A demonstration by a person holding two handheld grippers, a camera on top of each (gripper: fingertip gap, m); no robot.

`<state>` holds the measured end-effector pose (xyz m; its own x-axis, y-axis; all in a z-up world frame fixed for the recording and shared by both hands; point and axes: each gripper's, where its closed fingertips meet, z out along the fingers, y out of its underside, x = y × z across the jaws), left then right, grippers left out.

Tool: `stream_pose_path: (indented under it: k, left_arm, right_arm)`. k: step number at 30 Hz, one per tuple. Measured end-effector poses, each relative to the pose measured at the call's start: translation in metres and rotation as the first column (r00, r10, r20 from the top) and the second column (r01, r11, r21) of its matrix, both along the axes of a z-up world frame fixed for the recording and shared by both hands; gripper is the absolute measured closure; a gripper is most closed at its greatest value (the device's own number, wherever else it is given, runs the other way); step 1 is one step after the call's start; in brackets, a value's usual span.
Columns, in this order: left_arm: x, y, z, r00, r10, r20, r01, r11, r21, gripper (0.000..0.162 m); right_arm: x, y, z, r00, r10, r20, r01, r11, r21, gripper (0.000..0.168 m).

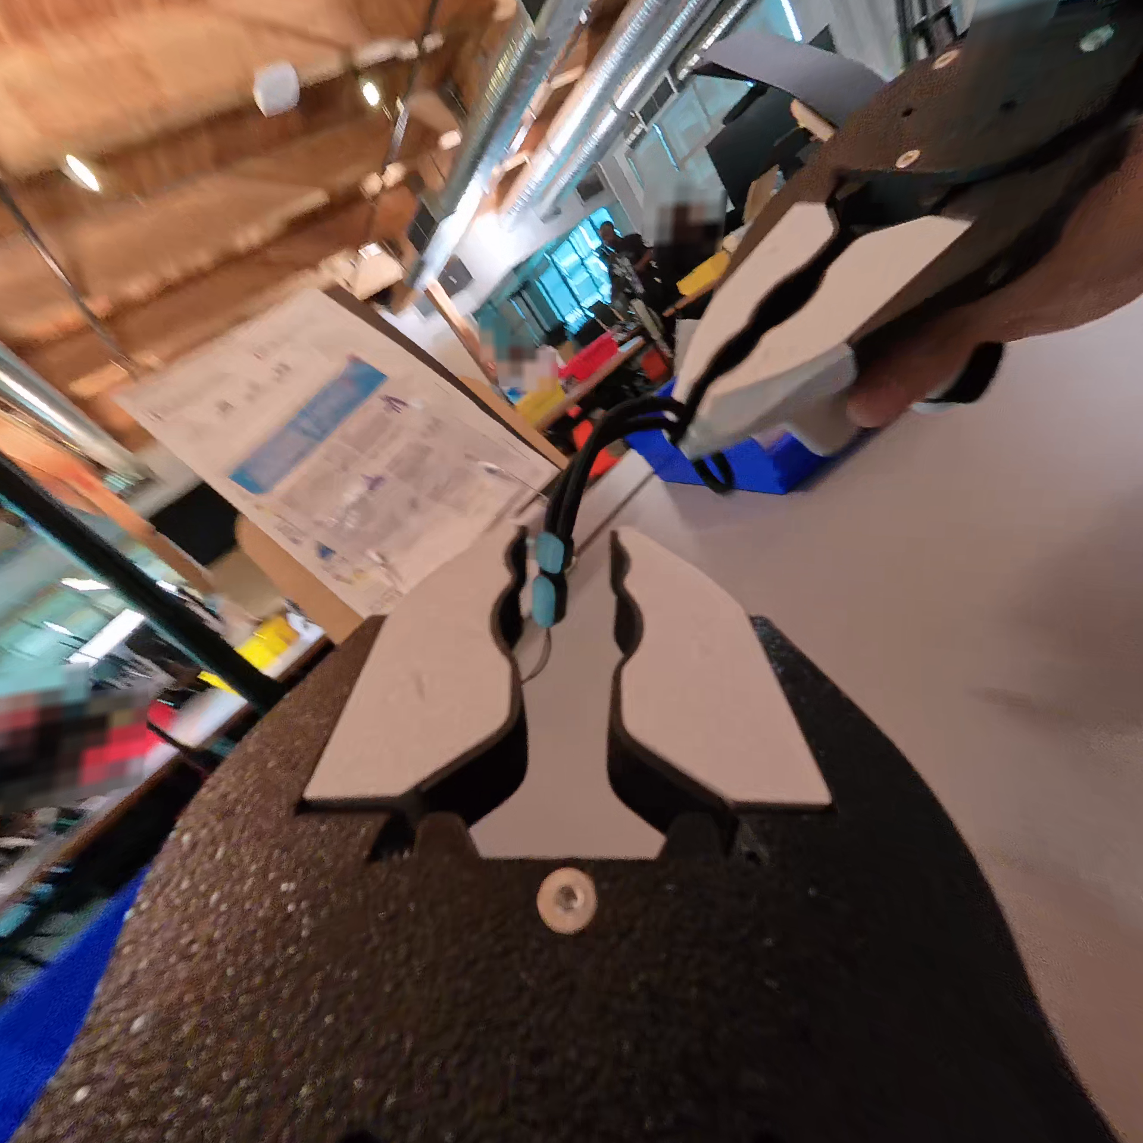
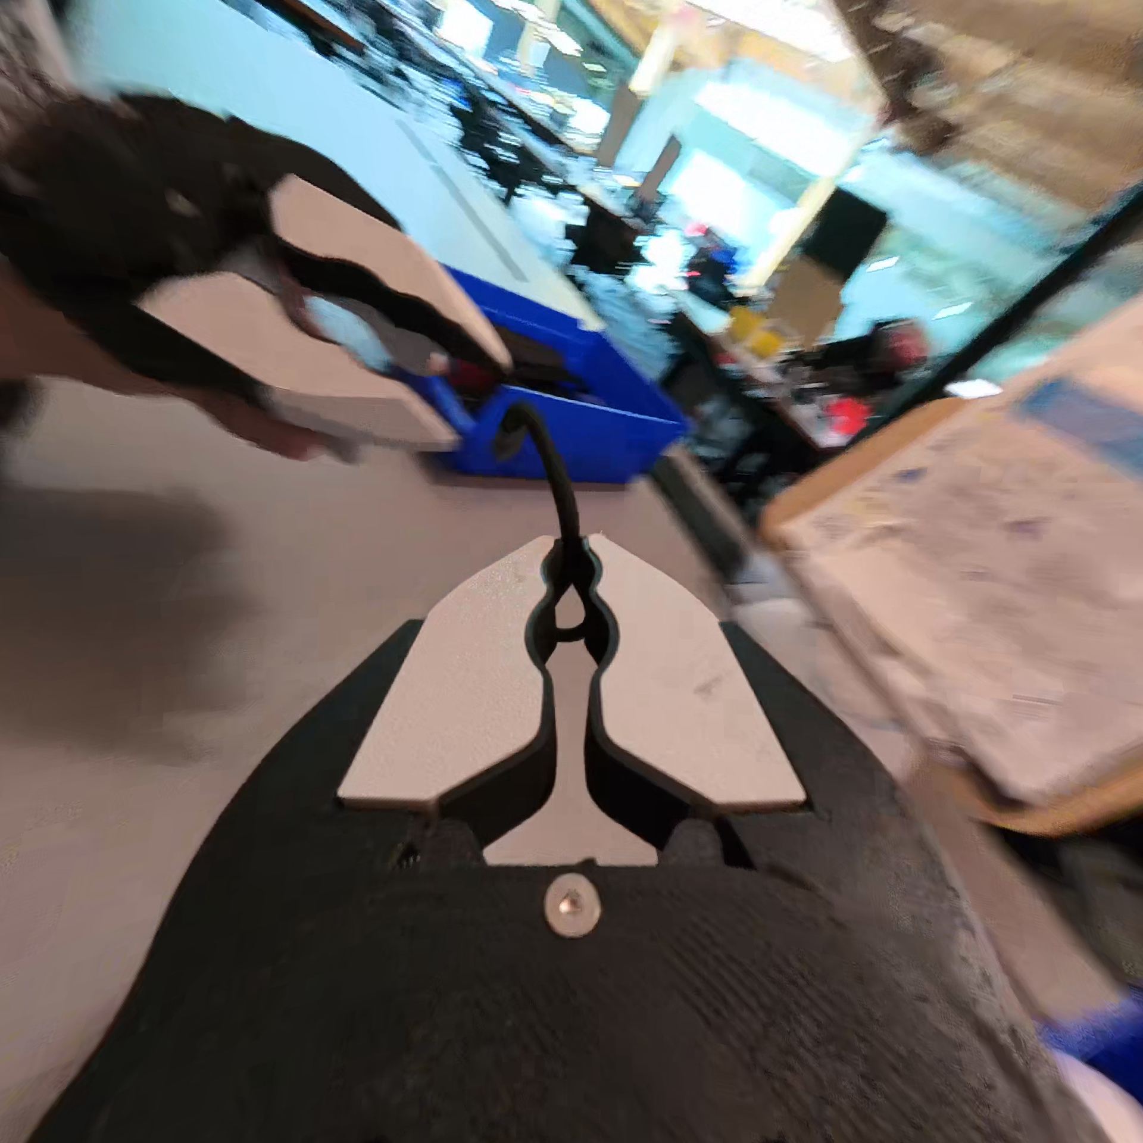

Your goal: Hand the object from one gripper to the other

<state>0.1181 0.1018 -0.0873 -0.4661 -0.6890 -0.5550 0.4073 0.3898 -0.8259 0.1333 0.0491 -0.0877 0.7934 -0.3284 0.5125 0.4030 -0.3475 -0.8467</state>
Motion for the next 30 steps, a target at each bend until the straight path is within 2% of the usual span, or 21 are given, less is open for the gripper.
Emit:
stream_pose_path:
  k: [1,3,6,9,14,17,22,24,25,26,28,30]
  left_arm:
    - [0.001,0.0,-0.003,0.997,-0.028,-0.073,0.026,0.999,-0.031,0.127]
    - [0.0,-0.002,-0.006,0.974,-0.103,-0.2,0.082,0.99,-0.113,0.111]
    - [-0.006,-0.005,-0.001,0.941,-0.183,-0.284,0.123,0.968,-0.219,0.107]
    - [-0.007,-0.008,0.003,0.947,-0.146,-0.286,0.089,0.975,-0.203,0.116]
    - [-0.005,-0.015,-0.007,0.988,0.013,-0.153,-0.003,0.998,0.069,0.127]
    - [-0.003,-0.022,-0.019,0.992,0.067,-0.105,-0.045,0.979,0.199,0.129]
    - [-0.002,-0.031,-0.033,0.986,0.094,-0.141,-0.057,0.967,0.247,0.135]
    - [0.0,-0.03,-0.037,0.984,0.117,-0.137,-0.074,0.956,0.285,0.144]
    - [0.0,-0.03,-0.037,0.984,0.122,-0.13,-0.08,0.953,0.292,0.156]
    - [0.0,-0.029,-0.036,0.984,0.123,-0.128,-0.081,0.954,0.29,0.158]
    - [-0.001,-0.029,-0.034,0.98,0.109,-0.167,-0.065,0.966,0.249,0.159]
    - [0.001,-0.024,-0.027,0.974,0.09,-0.21,-0.061,0.988,0.142,0.159]
  right_arm:
    - [0.01,-0.009,0.008,0.988,-0.087,0.13,0.089,0.996,-0.01,0.165]
    - [0.022,-0.024,0.02,0.902,-0.204,0.38,0.244,0.968,-0.059,0.165]
    - [0.028,-0.036,0.034,0.684,-0.253,0.684,0.427,0.899,-0.095,0.165]
    - [0.026,-0.029,0.024,0.583,-0.155,0.798,0.481,0.857,-0.185,0.165]
    - [0.017,-0.008,0.0,0.514,0.003,0.858,0.52,0.795,-0.314,0.165]
    - [0.007,0.004,-0.009,0.487,0.074,0.87,0.519,0.776,-0.357,0.164]
    - [-0.01,0.021,-0.02,0.472,0.159,0.867,0.486,0.774,-0.406,0.164]
    - [-0.015,0.025,-0.021,0.47,0.173,0.866,0.466,0.784,-0.41,0.164]
    - [-0.017,0.026,-0.023,0.474,0.182,0.862,0.461,0.782,-0.419,0.164]
    - [-0.017,0.025,-0.022,0.481,0.175,0.859,0.461,0.783,-0.418,0.164]
    - [-0.018,0.025,-0.021,0.54,0.139,0.83,0.409,0.819,-0.403,0.163]
    - [-0.016,0.023,-0.015,0.639,0.056,0.767,0.337,0.876,-0.345,0.146]
